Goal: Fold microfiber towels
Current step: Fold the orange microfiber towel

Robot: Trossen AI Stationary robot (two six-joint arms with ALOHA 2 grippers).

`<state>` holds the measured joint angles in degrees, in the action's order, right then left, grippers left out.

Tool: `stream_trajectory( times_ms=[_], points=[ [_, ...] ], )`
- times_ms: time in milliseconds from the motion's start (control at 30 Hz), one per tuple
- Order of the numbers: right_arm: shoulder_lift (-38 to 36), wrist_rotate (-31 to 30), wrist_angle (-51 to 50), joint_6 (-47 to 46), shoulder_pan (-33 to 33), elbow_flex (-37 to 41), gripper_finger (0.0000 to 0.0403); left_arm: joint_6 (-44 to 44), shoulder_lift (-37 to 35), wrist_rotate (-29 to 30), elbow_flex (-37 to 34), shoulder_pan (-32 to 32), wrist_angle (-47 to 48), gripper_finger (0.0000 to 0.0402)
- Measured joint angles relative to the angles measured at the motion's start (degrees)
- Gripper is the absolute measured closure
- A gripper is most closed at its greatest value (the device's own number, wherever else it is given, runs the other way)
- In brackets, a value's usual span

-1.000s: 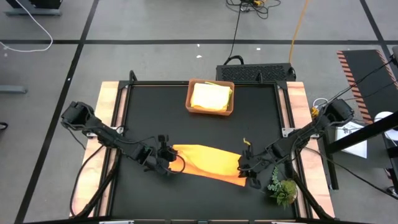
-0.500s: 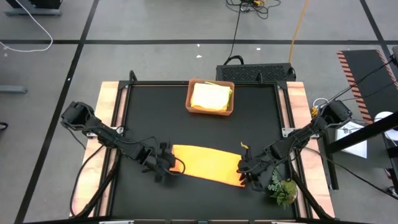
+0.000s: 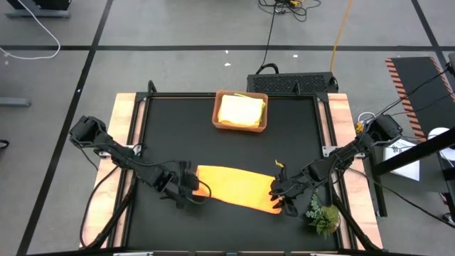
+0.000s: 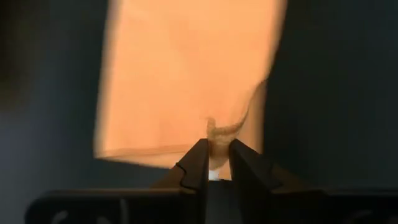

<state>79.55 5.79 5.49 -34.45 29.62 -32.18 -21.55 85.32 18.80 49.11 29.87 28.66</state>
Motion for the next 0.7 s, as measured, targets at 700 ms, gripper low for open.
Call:
stream_trajectory(
  times_ms=[700],
  points=[
    [0.00, -1.60, -1.82, 2.25, -1.87, 0.00, 0.0248, -5.99, 0.02, 4.96, 1.02, 10.72, 0.94, 0.0366]
  ],
)
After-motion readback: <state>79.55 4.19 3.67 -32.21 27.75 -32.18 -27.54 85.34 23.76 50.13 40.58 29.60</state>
